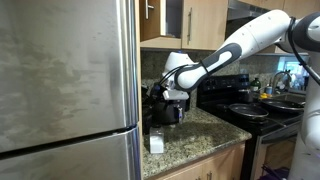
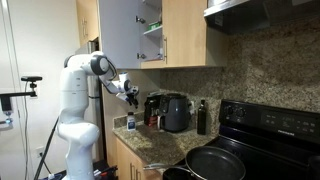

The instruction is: Move the container from the right to the left then back to the right

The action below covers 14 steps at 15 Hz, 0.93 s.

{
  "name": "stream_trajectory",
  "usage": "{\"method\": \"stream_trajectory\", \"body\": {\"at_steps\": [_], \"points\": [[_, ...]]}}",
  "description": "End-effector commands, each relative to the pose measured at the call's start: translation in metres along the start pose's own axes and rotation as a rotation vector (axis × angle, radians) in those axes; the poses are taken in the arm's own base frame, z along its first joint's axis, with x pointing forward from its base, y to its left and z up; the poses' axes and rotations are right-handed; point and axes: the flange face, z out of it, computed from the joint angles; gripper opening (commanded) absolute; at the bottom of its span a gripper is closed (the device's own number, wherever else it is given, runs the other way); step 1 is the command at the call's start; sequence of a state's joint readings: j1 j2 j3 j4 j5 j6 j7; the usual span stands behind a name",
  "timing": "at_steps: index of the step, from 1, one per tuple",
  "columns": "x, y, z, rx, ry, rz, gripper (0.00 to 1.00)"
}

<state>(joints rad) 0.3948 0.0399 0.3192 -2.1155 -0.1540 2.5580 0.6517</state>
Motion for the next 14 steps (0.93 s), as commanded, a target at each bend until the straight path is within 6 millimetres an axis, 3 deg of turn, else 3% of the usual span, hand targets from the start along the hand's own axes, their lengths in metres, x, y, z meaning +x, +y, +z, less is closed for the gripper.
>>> {"method": "stream_trajectory", "body": {"at_steps": [1, 5, 10, 14], "points": [[0.006, 0.008, -0.006, 0.002, 0.007, 0.003, 1.0], [-0.001, 0.0, -0.004, -0.012, -0.049, -0.008, 1.0], [-0.003, 0.005, -0.007, -0.084, -0.173, -0.018, 1.0], [-0.003, 0.003, -0.006, -0.057, -0.151, -0.008, 1.0]]}}
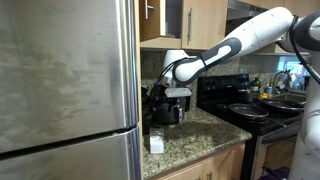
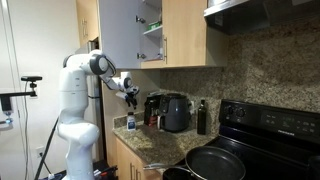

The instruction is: Move the container from the right to the left then back to the right

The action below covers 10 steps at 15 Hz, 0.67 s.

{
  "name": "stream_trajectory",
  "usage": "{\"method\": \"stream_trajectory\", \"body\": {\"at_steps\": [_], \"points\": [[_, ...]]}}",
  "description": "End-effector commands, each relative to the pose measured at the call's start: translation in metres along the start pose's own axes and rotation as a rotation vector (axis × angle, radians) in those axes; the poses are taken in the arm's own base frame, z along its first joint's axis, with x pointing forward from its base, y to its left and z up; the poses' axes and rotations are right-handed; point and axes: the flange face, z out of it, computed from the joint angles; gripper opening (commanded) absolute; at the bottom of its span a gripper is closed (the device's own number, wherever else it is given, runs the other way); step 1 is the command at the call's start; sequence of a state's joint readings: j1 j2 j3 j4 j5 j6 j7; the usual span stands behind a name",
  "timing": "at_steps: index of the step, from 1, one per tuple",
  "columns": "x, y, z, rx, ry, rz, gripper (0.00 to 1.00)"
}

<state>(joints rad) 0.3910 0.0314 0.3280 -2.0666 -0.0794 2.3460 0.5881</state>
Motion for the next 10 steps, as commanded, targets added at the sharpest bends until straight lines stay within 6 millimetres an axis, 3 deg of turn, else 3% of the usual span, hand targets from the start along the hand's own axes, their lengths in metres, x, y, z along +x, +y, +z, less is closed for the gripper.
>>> {"method": "stream_trajectory", "body": {"at_steps": [1, 3, 4, 6, 8, 10], "points": [[0.001, 0.0, -0.001, 0.005, 0.0, 0.003, 1.0], [0.001, -0.001, -0.001, 0.008, 0.001, 0.005, 1.0], [-0.013, -0.007, 0.026, -0.036, -0.034, -0.003, 1.0], [-0.021, -0.019, 0.059, -0.044, -0.066, -0.036, 1.0], [-0.03, -0.03, 0.088, -0.05, -0.098, -0.069, 1.0], [-0.036, -0.034, 0.104, -0.05, -0.081, -0.079, 1.0]]}}
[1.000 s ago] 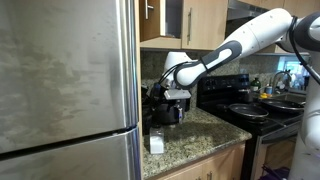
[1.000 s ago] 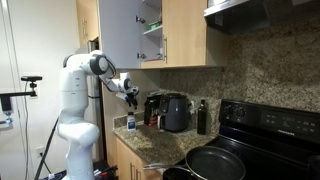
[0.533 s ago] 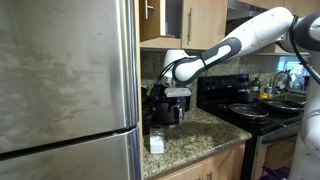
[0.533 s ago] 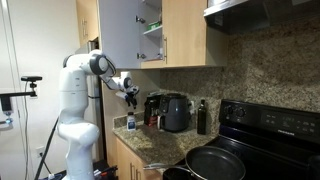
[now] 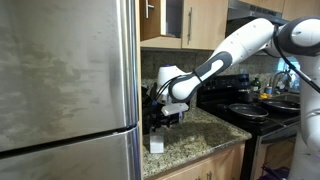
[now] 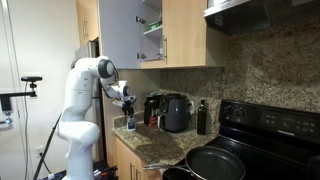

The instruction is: Move the container from the right to the left then back to the right

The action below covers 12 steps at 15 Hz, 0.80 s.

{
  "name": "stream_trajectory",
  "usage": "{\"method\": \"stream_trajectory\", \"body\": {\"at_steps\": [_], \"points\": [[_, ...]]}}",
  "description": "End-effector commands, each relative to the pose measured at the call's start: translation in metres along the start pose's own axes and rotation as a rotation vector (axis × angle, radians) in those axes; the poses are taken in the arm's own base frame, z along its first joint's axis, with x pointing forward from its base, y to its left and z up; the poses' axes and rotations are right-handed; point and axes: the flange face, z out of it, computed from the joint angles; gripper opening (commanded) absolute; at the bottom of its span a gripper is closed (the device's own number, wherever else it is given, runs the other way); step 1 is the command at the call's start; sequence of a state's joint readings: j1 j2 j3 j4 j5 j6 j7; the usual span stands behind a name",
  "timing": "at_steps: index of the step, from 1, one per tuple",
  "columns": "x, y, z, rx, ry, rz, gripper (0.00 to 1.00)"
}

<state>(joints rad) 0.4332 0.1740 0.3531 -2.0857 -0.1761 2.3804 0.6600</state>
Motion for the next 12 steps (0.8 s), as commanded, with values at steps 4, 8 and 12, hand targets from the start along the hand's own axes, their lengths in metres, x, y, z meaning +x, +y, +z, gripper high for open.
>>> {"method": "stream_trajectory", "body": {"at_steps": [4, 8, 12], "points": [[0.001, -0.004, 0.029, -0.024, 0.109, -0.004, 1.0], [0.006, 0.002, 0.028, -0.109, 0.187, -0.039, 1.0], [0.011, 0.002, 0.029, -0.113, 0.26, -0.106, 1.0]]}}
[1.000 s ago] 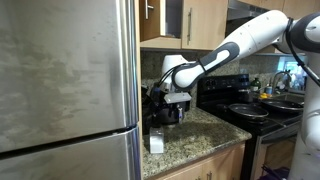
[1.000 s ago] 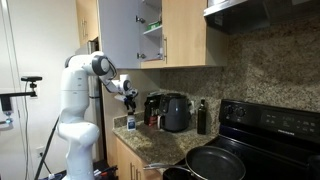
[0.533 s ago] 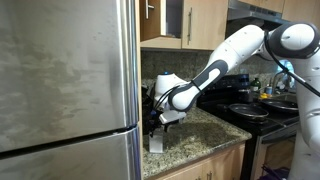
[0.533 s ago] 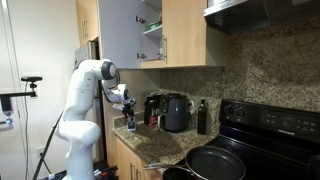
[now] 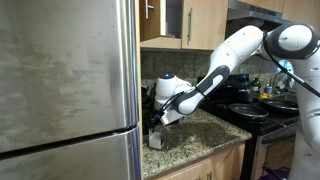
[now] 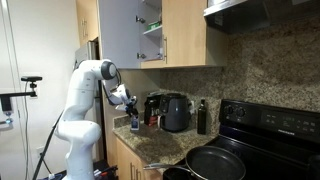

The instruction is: Move the container from the right to the left then back to the right

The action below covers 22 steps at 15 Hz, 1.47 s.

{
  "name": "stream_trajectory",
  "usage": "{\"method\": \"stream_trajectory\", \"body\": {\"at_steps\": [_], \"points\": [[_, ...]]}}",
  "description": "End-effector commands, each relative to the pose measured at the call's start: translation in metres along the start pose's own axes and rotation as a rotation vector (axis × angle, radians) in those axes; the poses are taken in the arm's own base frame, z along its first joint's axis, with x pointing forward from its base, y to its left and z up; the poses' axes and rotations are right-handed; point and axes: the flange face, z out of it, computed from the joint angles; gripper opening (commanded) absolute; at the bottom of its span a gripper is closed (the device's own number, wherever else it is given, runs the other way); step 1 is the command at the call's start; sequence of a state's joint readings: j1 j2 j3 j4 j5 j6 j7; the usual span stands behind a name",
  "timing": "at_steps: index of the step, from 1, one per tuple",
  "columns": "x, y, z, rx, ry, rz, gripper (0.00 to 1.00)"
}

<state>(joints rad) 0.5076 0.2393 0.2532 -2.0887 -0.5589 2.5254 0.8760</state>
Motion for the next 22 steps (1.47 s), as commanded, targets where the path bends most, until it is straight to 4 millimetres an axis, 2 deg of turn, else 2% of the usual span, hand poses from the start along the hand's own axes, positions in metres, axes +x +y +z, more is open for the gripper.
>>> {"method": "stream_trajectory", "body": {"at_steps": [1, 10, 11, 12, 13, 14, 17, 18, 19, 20, 21, 22], "points": [[0.002, 0.001, -0.001, 0.007, 0.075, -0.04, 1.0], [0.006, -0.001, -0.003, 0.042, 0.164, -0.042, 1.0], [-0.014, -0.019, -0.068, 0.035, 0.167, -0.042, 1.0], [-0.016, -0.023, -0.073, 0.043, 0.165, -0.038, 0.75], [-0.018, -0.029, -0.088, 0.05, 0.171, -0.033, 0.74], [-0.026, -0.037, -0.104, 0.051, 0.142, -0.036, 0.66], [-0.032, -0.048, -0.151, 0.041, 0.121, -0.018, 0.46], [-0.034, -0.048, -0.164, 0.019, 0.095, 0.01, 0.55], [-0.038, -0.046, -0.173, -0.002, 0.083, 0.037, 0.84], [-0.041, -0.04, -0.183, -0.08, 0.071, 0.078, 0.81], [-0.039, -0.033, -0.174, -0.118, 0.095, 0.11, 0.83], [-0.037, -0.024, -0.169, -0.155, 0.073, 0.142, 0.89]]}}
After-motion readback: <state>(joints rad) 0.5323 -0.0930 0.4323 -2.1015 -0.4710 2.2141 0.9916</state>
